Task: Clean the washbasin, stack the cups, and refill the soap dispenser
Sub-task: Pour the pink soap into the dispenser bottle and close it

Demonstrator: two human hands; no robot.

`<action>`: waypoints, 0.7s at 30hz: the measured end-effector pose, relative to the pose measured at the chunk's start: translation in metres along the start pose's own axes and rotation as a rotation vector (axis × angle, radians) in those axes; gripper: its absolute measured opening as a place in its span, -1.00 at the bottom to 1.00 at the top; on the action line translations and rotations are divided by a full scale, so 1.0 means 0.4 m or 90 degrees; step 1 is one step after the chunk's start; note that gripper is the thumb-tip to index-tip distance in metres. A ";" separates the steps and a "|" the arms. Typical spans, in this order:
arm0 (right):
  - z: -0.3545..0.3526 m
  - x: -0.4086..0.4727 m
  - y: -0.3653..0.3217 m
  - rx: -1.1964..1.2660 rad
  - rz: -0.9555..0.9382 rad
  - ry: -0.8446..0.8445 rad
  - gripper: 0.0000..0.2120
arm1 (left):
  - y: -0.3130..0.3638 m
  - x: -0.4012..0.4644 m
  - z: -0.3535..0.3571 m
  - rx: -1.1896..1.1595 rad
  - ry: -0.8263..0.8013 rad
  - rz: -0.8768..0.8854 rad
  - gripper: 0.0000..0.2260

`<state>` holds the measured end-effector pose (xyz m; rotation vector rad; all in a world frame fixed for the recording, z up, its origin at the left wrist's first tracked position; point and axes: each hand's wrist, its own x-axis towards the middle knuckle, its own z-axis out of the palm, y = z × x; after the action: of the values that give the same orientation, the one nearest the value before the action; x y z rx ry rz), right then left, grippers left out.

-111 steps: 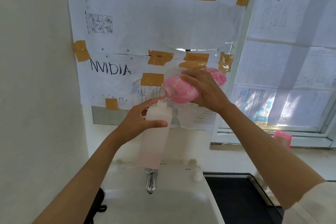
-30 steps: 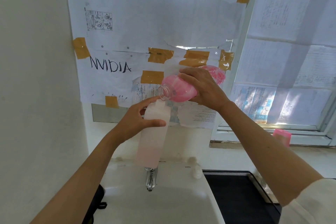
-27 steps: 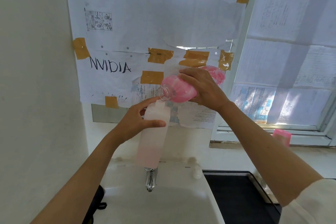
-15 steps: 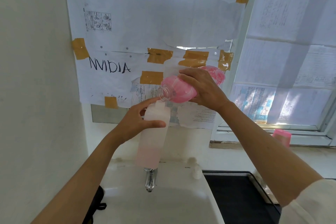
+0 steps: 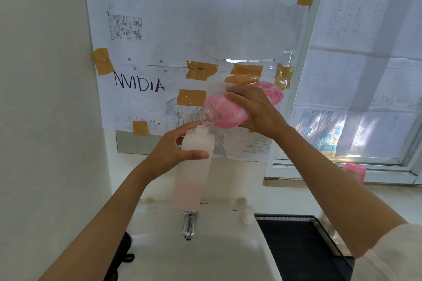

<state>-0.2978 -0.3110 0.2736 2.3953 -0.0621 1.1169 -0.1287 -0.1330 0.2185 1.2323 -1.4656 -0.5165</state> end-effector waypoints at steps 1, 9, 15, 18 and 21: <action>-0.001 0.000 0.000 -0.001 0.001 -0.002 -0.32 | 0.001 0.000 0.000 -0.001 0.000 -0.001 -0.45; -0.009 0.001 -0.004 -0.008 0.003 -0.024 -0.32 | 0.003 -0.002 0.002 -0.012 -0.004 -0.003 -0.44; -0.010 0.003 -0.003 -0.014 0.003 -0.037 -0.32 | 0.002 -0.002 0.000 -0.011 -0.004 -0.001 -0.43; -0.010 0.004 -0.003 -0.011 0.002 -0.033 -0.35 | 0.002 -0.002 0.001 -0.010 -0.004 -0.002 -0.43; -0.008 0.004 -0.004 -0.009 0.000 -0.028 -0.35 | 0.002 -0.003 0.000 -0.011 -0.002 -0.002 -0.43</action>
<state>-0.2986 -0.3081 0.2759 2.4078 -0.0839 1.0597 -0.1291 -0.1319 0.2186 1.2217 -1.4591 -0.5323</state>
